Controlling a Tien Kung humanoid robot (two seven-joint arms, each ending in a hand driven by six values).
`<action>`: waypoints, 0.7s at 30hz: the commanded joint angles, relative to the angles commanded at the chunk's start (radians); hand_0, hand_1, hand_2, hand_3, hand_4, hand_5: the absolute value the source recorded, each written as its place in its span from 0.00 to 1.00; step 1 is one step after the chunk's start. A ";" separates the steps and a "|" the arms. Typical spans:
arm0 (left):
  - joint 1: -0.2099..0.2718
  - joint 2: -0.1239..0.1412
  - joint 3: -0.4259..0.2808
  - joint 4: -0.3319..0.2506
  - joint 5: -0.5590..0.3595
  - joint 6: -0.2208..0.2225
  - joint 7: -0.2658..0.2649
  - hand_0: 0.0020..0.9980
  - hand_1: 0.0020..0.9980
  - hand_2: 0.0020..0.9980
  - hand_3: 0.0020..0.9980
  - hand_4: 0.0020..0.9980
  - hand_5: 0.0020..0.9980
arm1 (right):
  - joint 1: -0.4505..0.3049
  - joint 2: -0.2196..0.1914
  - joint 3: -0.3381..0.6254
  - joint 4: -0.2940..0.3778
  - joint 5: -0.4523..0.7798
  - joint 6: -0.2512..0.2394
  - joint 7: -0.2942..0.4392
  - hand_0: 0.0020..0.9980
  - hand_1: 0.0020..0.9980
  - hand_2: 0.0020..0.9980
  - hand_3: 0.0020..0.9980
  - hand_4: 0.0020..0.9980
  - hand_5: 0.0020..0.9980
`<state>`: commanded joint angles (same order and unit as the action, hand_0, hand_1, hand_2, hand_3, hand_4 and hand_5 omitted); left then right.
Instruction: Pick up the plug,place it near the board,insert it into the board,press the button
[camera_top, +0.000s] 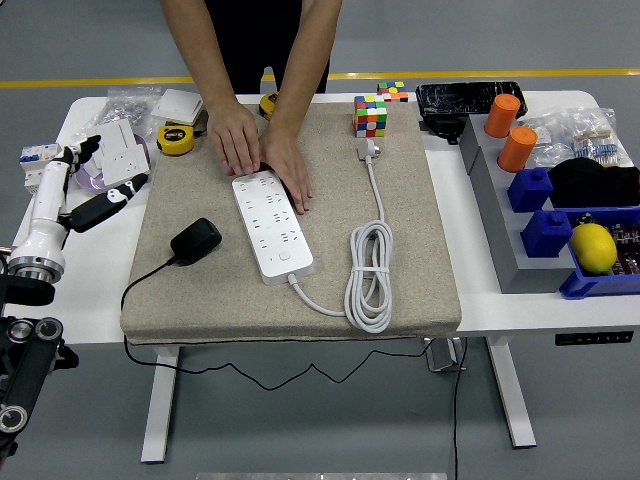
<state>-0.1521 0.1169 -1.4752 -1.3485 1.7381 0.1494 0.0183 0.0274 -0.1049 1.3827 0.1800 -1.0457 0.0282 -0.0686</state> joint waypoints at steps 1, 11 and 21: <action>-0.004 0.003 0.011 0.002 -0.001 -0.003 0.003 0.92 0.91 0.86 0.83 1.00 0.40 | 0.000 0.000 0.000 0.000 0.000 0.000 0.000 0.80 0.72 0.71 0.62 0.96 0.67; -0.077 0.023 0.161 0.071 0.016 -0.057 0.052 0.92 0.92 0.87 0.84 1.00 0.38 | 0.002 0.002 -0.016 0.000 0.003 0.002 0.001 0.80 0.72 0.71 0.62 0.96 0.67; -0.132 0.042 0.294 0.162 0.095 -0.057 0.073 0.92 0.95 0.90 0.86 1.00 0.39 | 0.001 -0.003 -0.027 0.000 0.009 0.001 0.000 0.80 0.72 0.71 0.62 0.96 0.66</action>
<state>-0.2840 0.1584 -1.1809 -1.1861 1.8332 0.0922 0.0911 0.0289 -0.1081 1.3553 0.1800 -1.0370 0.0293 -0.0691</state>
